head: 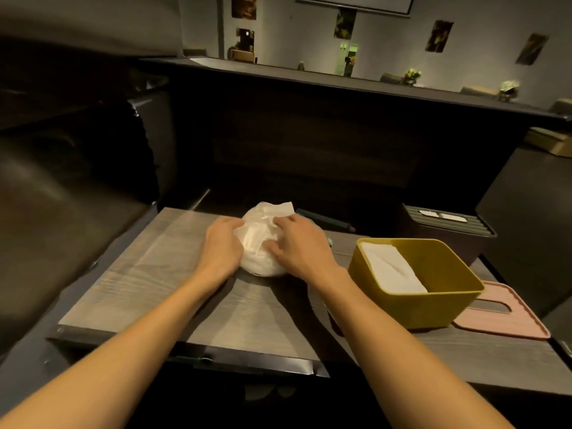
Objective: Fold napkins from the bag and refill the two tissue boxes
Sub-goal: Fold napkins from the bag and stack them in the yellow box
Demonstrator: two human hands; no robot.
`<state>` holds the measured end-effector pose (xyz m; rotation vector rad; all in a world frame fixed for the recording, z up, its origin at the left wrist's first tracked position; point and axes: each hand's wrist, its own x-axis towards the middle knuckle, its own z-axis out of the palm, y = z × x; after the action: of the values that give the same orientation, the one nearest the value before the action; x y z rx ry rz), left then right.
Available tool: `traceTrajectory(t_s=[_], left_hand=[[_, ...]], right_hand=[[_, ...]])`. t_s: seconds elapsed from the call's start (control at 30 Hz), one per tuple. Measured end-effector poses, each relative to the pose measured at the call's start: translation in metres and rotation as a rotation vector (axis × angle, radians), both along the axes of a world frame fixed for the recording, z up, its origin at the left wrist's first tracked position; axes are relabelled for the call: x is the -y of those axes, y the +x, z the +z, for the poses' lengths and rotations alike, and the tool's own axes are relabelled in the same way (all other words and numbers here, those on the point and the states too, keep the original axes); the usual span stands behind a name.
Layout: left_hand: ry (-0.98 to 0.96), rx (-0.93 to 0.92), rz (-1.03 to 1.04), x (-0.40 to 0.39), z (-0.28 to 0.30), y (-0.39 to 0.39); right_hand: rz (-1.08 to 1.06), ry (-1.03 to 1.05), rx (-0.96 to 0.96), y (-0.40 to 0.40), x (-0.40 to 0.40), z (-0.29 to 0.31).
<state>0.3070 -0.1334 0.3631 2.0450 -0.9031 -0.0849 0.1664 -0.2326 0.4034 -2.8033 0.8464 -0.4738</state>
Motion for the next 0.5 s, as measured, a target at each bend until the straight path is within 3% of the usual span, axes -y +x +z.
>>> traceTrajectory(t_s=[0.2,0.33,0.5], left_hand=[[-0.174,-0.05,0.1,0.021,-0.011,-0.01],[-0.377,0.098,0.115,0.024,-0.003,-0.013],[-0.567,0.186,-0.01,0.027,0.017,-0.022]], right_hand=[[-0.028,-0.139,0.084,0.001,0.012,-0.005],[0.043,-0.227,0.121,0.001,0.02,-0.005],[0.178,-0.269,0.008,0.007,0.021,-0.004]])
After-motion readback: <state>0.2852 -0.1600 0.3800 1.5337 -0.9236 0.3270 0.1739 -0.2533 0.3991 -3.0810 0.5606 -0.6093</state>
